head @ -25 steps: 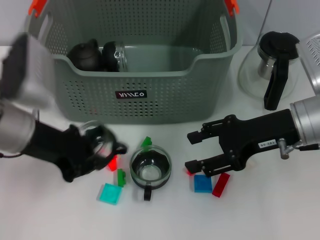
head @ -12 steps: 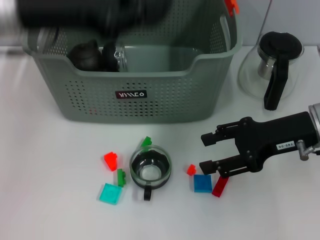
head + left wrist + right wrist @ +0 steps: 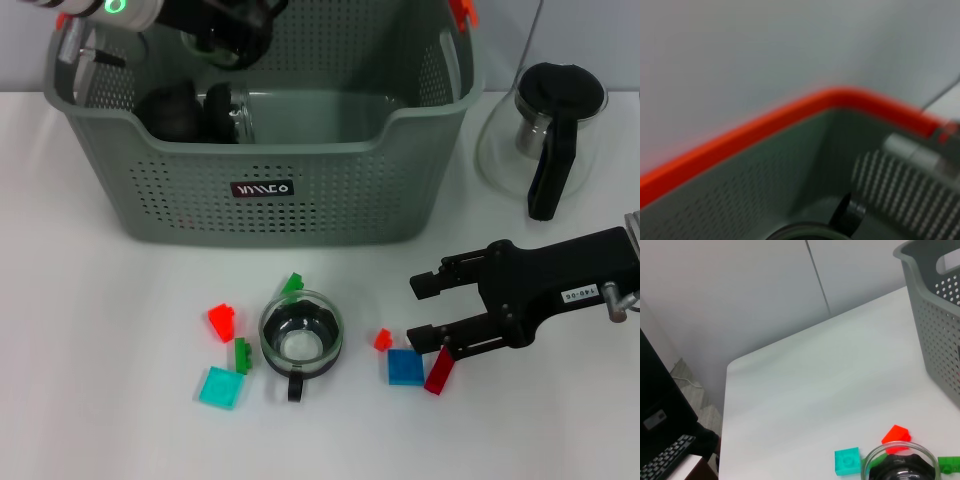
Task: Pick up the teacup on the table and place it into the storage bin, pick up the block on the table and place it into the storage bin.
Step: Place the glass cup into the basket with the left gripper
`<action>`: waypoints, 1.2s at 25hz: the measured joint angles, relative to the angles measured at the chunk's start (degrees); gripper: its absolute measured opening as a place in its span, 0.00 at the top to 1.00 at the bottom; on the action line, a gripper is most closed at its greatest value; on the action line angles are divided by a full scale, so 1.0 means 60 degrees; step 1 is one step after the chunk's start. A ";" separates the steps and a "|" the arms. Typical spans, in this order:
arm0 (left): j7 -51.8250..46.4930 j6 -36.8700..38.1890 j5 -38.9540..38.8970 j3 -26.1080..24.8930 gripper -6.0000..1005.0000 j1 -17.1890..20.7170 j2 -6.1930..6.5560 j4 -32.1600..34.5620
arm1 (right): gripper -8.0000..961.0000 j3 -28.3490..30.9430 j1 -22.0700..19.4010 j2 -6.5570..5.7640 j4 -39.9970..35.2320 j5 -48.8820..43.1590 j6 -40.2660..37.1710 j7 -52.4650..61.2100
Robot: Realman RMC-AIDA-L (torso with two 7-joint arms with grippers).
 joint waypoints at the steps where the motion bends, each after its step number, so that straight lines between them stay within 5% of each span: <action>1: -0.0152 -0.0003 0.0438 0.0026 0.95 -0.0183 -0.0001 -0.0146 | 0.19 -0.0005 0.0006 -0.0008 0.0001 -0.0001 -0.0001 0.0023; 10: -0.0770 -0.0502 0.2343 0.0587 0.95 -0.1165 -0.0276 -0.1242 | 0.19 -0.0024 0.0069 -0.0022 0.0002 -0.0021 0.0005 0.0067; 30: -0.0731 -0.3100 0.2563 0.1472 0.94 -0.1688 -0.0471 -0.3603 | 0.19 0.0032 0.0155 0.0081 0.0002 -0.0396 0.0067 0.0068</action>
